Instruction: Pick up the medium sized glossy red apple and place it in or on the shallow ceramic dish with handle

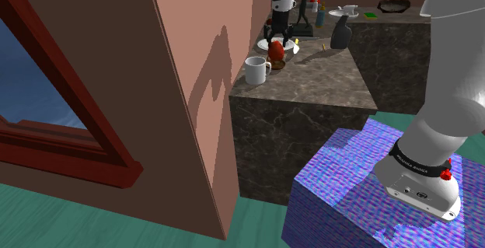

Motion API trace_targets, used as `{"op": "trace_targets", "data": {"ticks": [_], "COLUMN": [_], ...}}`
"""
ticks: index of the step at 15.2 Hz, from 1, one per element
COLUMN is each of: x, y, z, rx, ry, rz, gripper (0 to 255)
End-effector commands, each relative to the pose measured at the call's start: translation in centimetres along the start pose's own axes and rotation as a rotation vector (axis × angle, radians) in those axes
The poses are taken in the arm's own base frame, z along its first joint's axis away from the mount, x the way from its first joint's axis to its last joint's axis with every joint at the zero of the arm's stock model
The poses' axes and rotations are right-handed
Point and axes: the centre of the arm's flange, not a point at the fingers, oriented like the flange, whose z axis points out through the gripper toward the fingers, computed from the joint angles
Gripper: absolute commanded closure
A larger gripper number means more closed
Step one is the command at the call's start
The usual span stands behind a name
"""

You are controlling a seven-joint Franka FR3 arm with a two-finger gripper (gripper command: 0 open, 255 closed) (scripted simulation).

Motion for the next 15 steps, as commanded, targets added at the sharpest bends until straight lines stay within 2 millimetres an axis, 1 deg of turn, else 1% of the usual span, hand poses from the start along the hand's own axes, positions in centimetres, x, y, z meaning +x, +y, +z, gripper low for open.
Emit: {"op": "trace_targets", "data": {"ticks": [1, 2, 3, 8, 11, 12, 15], "x": [0.0, 0.0, 0.0, 0.0, 0.0, 0.0, 0.0], "y": [0.0, 0.0, 0.0, 0.0, 0.0, 0.0, 0.0], "z": [0.0, 0.0, 0.0, 0.0, -4.0, -5.0, -5.0], "rx": [0.000, 0.000, 0.000, 0.000, 0.000, 0.000, 0.000], "ry": [0.000, 0.000, 0.000, 0.000, 0.000, 0.000, 0.000], "rz": [0.000, 0.000, 0.000, 0.000, 0.000, 0.000, 0.000], "gripper": [255, 255, 0, 0, 0, 0, 0]}}
